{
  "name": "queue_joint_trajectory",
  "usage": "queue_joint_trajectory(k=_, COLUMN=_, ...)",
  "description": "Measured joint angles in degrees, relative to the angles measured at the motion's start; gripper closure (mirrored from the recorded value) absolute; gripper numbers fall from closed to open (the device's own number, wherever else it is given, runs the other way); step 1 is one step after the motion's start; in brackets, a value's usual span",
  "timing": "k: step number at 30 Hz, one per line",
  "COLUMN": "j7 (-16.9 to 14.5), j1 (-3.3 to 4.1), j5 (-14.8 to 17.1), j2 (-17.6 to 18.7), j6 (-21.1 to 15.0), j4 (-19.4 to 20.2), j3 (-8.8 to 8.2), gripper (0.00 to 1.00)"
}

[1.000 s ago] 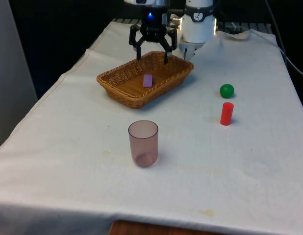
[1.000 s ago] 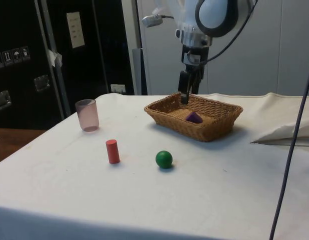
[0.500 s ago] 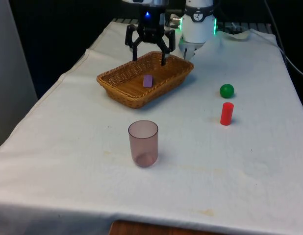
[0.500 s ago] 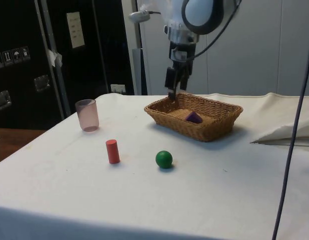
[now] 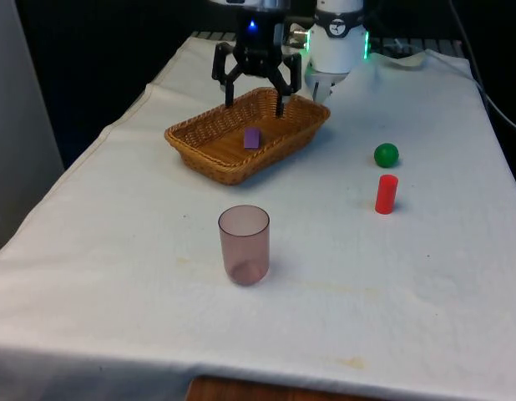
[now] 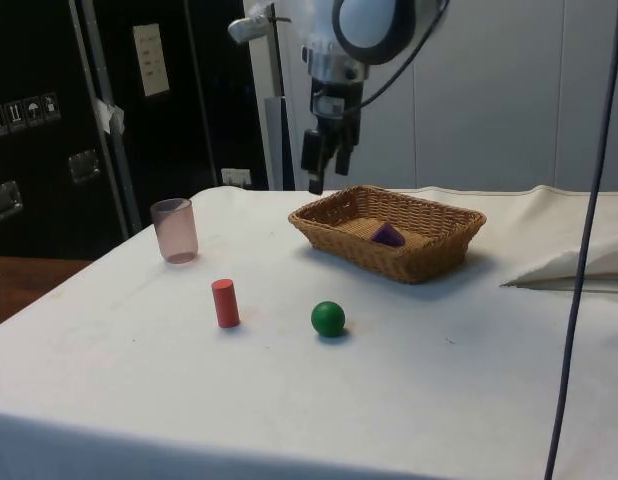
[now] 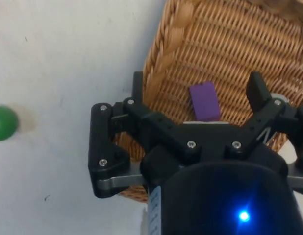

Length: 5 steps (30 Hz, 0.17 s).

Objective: Pick up the triangular block and place it into the basket.

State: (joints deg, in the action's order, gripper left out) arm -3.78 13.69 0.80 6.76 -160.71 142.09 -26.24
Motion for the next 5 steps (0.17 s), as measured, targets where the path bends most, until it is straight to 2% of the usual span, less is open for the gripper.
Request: queue_joint_trajectory(k=5, j7=0.69, j1=0.0, j5=0.0, j2=1.55, j6=0.17, j4=-1.89, j3=0.46, gripper=0.0)
